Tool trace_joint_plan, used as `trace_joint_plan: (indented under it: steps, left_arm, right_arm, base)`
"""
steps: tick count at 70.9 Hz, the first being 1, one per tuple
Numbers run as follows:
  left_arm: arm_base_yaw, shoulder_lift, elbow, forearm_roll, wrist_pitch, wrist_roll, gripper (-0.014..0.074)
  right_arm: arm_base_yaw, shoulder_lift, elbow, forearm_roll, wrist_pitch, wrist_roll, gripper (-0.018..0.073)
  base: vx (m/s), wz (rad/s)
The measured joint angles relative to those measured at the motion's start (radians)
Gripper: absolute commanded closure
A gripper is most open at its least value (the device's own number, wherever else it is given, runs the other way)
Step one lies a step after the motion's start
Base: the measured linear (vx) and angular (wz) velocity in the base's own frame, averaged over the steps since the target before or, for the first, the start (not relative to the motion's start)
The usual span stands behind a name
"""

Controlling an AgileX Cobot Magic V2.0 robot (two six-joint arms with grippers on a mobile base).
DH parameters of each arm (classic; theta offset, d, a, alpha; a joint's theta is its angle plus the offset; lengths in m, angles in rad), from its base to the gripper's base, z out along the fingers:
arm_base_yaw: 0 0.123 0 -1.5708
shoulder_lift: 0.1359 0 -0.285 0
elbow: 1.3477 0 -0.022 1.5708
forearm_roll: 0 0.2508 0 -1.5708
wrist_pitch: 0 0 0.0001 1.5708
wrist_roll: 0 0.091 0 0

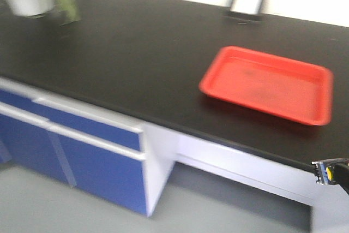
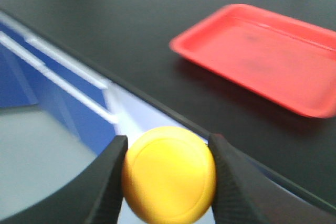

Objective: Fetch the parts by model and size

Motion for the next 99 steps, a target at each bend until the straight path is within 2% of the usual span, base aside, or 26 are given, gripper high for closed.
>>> trace_joint_plan:
  steps: [42,99]
  left_arm:
    - [0.000,0.000,0.000,-0.003,0.000,0.000,0.0603]
    - [0.000,0.000,0.000,-0.003,0.000,0.000,0.0603]
  right_arm:
    - [0.000,0.000,0.000,0.000,0.000,0.000,0.0568]
    - [0.000,0.000,0.000,0.000,0.000,0.000,0.0568]
  base:
    - [0.19,-0.68]
    - [0.11,0.01]
